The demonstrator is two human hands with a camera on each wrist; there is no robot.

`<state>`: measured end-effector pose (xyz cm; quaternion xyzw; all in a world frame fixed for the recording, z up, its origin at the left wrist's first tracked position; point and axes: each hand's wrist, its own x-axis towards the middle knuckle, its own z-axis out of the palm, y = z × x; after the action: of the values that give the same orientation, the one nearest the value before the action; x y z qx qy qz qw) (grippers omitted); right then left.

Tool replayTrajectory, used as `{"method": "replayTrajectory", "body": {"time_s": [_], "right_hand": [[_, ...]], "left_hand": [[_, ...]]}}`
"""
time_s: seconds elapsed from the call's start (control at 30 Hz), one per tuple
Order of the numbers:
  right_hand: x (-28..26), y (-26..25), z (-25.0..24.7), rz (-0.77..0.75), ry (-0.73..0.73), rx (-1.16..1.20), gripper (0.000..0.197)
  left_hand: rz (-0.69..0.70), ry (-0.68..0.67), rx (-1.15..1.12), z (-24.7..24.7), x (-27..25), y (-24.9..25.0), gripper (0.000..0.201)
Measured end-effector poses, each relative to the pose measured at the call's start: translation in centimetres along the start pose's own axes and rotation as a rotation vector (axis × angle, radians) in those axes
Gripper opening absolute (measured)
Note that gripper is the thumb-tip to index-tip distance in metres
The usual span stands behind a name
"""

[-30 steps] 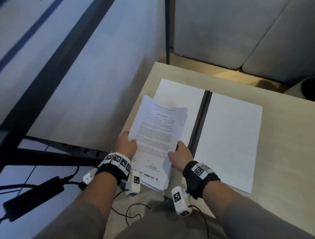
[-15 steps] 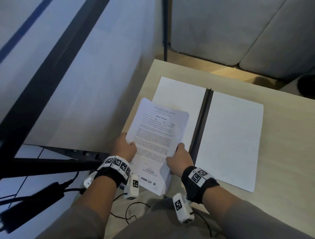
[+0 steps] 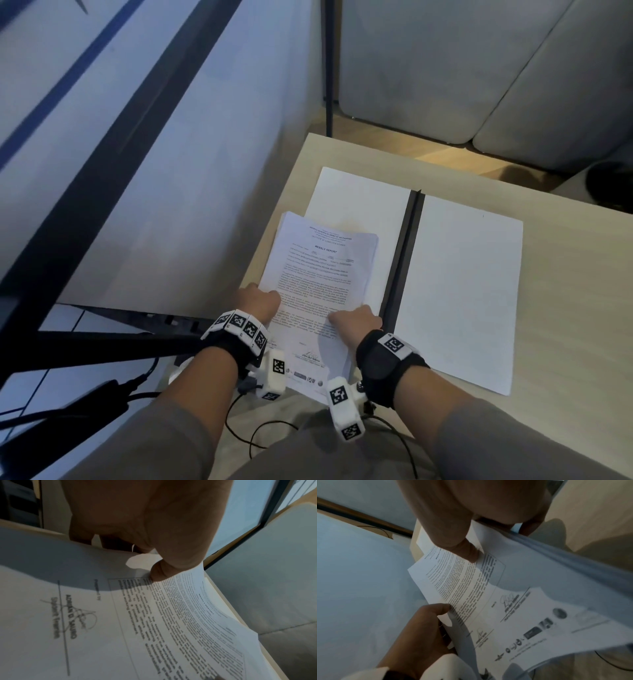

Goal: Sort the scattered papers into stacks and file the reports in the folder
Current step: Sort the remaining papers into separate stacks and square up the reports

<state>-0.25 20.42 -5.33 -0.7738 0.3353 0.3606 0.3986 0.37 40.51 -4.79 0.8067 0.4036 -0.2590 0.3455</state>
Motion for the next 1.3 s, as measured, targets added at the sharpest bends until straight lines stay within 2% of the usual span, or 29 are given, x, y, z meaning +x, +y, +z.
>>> {"method": "replayTrajectory", "body": {"time_s": [0.1,0.17,0.23,0.37,0.43,0.6,0.7,0.77,0.83,0.93,1.0,1.1,1.2,1.3], "right_hand": [[0.2,0.0,0.2,-0.008,-0.036,0.064,0.069],[-0.3,-0.1,-0.1,-0.041,-0.118,0.181,0.065],[-0.8,-0.1,-0.5,-0.072,-0.141,0.168,0.060],[-1.6,-0.2,-1.1,-0.053,-0.040,-0.101,0.066],[-1.7,-0.2,-1.1,-0.047,-0.032,-0.158,0.065],[-1.3,0.2,-1.0,-0.101,-0.058,0.056,0.053],[-1.3,0.5,-1.6,-0.108,-0.041,-0.094,0.054],[-1.2,0.7,-1.9,-0.105,-0.023,-0.203,0.058],[-1.1,0.8,-2.4,-0.105,-0.031,-0.174,0.060],[-1.2,1.1,-2.9,-0.153,-0.038,-0.062,0.065],[-0.9,1.6,-3.7,-0.207,-0.124,0.221,0.064],[-0.6,2.0,-5.5,-0.242,-0.384,0.664,0.056],[-0.5,1.9,-7.4,-0.270,-0.627,0.845,0.069],[-1.3,0.8,-8.3,-0.326,-0.744,0.839,0.055]], "left_hand": [[0.051,0.014,0.021,0.6,-0.3,-0.2,0.044],[0.096,0.018,-0.016,0.9,-0.4,-0.7,0.028],[0.134,0.015,-0.068,1.0,-0.6,-1.5,0.021],[0.145,0.040,-0.074,0.9,-0.6,-2.2,0.022],[0.122,0.013,-0.073,0.7,-1.5,-1.6,0.027],[0.091,-0.102,-0.132,0.1,-2.5,-1.3,0.031],[0.108,-0.143,-0.167,-0.2,-1.5,-2.7,0.045],[0.155,-0.154,-0.172,-0.6,-2.3,-2.8,0.034],[0.220,-0.148,-0.220,-1.2,-3.8,-2.4,0.026],[0.301,-0.151,-0.311,-2.3,-5.6,-2.3,0.032],[0.348,-0.165,-0.385,-3.7,-6.7,-1.9,0.034],[0.449,-0.180,-0.414,-5.6,-8.2,0.0,0.038],[0.526,-0.173,-0.417,-7.0,-9.7,2.5,0.024],[0.575,-0.167,-0.383,-8.0,-10.7,4.6,0.022]]}}
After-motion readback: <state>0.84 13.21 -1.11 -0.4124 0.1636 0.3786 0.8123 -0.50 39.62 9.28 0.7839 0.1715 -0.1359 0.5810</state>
